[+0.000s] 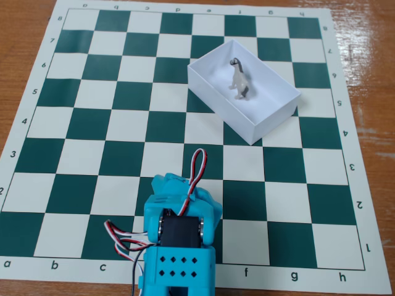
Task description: Grab the toy horse and put it in the box.
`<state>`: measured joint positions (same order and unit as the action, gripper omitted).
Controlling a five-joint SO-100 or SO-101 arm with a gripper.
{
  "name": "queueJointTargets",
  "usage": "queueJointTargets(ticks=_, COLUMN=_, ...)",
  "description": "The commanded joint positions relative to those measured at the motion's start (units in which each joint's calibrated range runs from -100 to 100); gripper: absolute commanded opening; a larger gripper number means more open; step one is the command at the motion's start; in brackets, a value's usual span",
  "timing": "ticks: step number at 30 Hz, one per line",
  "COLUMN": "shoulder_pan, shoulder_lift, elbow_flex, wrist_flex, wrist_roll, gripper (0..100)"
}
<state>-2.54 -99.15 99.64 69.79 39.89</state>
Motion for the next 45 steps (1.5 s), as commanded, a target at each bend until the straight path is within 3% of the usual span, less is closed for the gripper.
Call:
queueJointTargets(ticks=1, shoulder_pan=-0.2, shoulder_lift=-0.4, elbow_flex=0.4, wrist_flex=3.6, wrist_roll=0.1, gripper=29)
queueJointTargets(ticks=45, shoulder_pan=0.6, shoulder_lift=-0.3, elbow_flex=0.4, wrist_flex=4.8, wrist_roll=-0.1, gripper=29)
